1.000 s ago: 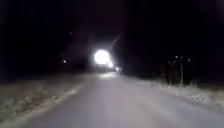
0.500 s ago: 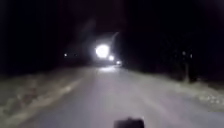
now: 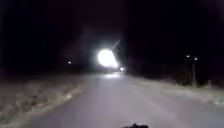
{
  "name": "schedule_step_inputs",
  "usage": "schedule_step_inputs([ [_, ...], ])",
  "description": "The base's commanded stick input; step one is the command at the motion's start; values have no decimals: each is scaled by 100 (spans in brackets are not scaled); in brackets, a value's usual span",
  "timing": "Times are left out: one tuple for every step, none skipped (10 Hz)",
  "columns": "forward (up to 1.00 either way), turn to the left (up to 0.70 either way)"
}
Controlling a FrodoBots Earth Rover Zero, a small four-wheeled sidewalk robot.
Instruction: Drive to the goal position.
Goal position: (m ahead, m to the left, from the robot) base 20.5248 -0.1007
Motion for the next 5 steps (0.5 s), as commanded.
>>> schedule_step_inputs([
  [100, 0],
  [100, 0],
  [100, 0],
  [100, 0],
  [100, 0],
])
